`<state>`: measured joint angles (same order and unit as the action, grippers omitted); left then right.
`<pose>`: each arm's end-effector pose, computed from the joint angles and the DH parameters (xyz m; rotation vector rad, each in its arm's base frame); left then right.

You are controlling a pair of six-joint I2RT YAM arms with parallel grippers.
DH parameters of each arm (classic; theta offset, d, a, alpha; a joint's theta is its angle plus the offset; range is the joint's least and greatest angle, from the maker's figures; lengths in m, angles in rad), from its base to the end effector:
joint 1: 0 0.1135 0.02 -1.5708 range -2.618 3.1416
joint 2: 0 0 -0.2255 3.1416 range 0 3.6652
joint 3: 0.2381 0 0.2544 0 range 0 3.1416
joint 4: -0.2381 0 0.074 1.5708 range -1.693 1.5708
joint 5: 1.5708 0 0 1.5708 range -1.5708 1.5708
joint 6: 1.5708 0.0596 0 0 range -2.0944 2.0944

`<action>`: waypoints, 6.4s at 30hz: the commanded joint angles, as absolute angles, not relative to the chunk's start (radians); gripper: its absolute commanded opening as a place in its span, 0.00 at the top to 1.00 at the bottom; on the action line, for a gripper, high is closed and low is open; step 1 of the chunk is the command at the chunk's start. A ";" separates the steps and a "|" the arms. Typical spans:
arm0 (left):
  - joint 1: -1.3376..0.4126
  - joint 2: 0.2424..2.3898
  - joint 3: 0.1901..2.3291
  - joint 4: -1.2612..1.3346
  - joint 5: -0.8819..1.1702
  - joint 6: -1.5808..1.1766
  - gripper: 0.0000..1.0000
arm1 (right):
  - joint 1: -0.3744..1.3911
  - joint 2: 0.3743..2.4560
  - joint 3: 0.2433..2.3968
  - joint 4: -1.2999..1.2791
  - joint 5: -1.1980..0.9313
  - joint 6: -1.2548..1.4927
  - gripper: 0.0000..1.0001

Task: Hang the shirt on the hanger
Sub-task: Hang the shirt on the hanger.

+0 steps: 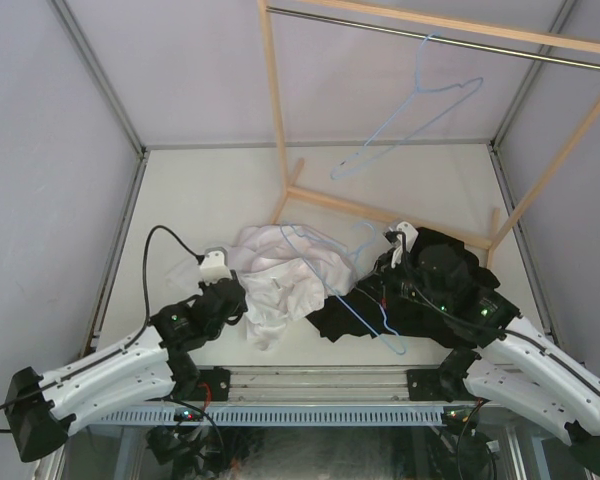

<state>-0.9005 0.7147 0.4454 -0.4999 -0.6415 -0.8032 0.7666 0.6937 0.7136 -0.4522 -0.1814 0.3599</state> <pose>0.1469 -0.1279 0.1687 -0.1976 2.1608 -0.2150 0.1460 0.1555 0.2670 -0.5462 2.0410 0.8829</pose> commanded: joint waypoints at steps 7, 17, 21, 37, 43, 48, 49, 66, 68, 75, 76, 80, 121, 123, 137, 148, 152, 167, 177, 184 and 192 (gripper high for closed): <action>-0.893 0.754 0.380 -0.343 -0.576 -0.783 0.70 | 0.785 0.687 0.703 -0.395 -0.174 0.380 1.00; -0.893 0.715 0.512 -0.554 -0.652 -0.753 0.98 | 0.788 0.659 0.704 -0.417 -0.119 0.361 1.00; -0.891 0.726 0.628 -0.627 -0.648 -0.678 1.00 | 0.789 0.587 0.706 -0.432 -0.066 0.337 1.00; -0.892 0.901 0.986 -0.866 -0.679 -0.469 1.00 | 0.802 0.485 0.707 -0.424 -0.480 0.142 1.00; -0.893 0.961 1.051 -0.910 -0.667 -0.443 1.00 | 0.840 0.524 0.706 -0.436 -0.457 0.130 1.00; -0.892 0.981 1.094 -0.937 -0.642 -0.420 1.00 | 0.862 0.585 0.706 -0.448 -0.380 0.137 1.00; -0.892 0.984 1.105 -0.945 -0.640 -0.417 1.00 | 0.867 0.597 0.707 -0.448 -0.364 0.142 1.00; -0.893 0.990 1.312 -1.033 -0.606 -0.285 1.00 | 0.918 0.705 0.767 -0.459 -0.153 0.153 1.00; -0.893 1.008 1.375 -1.049 -0.607 -0.259 1.00 | 0.927 0.711 0.793 -0.466 -0.143 0.146 1.00; -0.893 1.110 1.619 -1.128 -0.582 -0.186 1.00 | 0.953 0.718 0.903 -0.462 -0.074 0.116 1.00; -0.893 1.129 1.655 -1.142 -0.580 -0.179 1.00 | 0.956 0.719 0.920 -0.456 -0.066 0.110 1.00; -0.894 1.205 1.802 -1.200 -0.565 -0.153 1.00 | 0.964 0.731 0.985 -0.429 -0.065 0.082 1.00; -1.152 1.313 1.760 -1.058 -0.454 -0.158 1.00 | 0.961 0.863 0.790 0.035 -0.080 0.338 1.00; -1.167 1.324 1.762 -1.056 -0.452 -0.160 1.00 | 0.961 0.863 0.779 0.059 -0.065 0.351 1.00; -1.252 1.396 1.799 -1.043 -0.439 -0.158 1.00 | 0.954 0.817 0.664 0.218 -0.026 0.388 1.00; -1.252 1.363 1.771 -1.031 -0.505 -0.146 0.51 | 0.943 0.805 0.594 0.330 -0.046 0.405 1.00; -1.252 1.323 1.748 -1.029 -0.517 -0.157 0.48 | 0.935 0.817 0.591 0.355 -0.062 0.405 1.00; -1.252 0.862 1.385 -0.737 -0.609 0.140 0.35 | 0.921 0.829 0.448 0.718 -0.169 0.445 1.00; -1.252 0.593 1.066 -0.446 -0.471 0.546 0.25 | 0.921 0.841 0.446 0.806 -0.299 0.486 1.00; -1.252 0.597 1.005 -0.440 -0.473 0.717 0.25 | 0.936 0.825 0.446 0.781 -0.318 0.497 1.00; -1.252 0.625 0.956 -0.476 -0.393 0.761 0.30 | 0.949 0.792 0.456 0.676 -0.365 0.451 1.00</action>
<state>-1.2480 0.6159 0.9661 -0.4858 -0.4618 0.7174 0.9405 0.8272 0.4366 0.6743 -0.3210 0.4759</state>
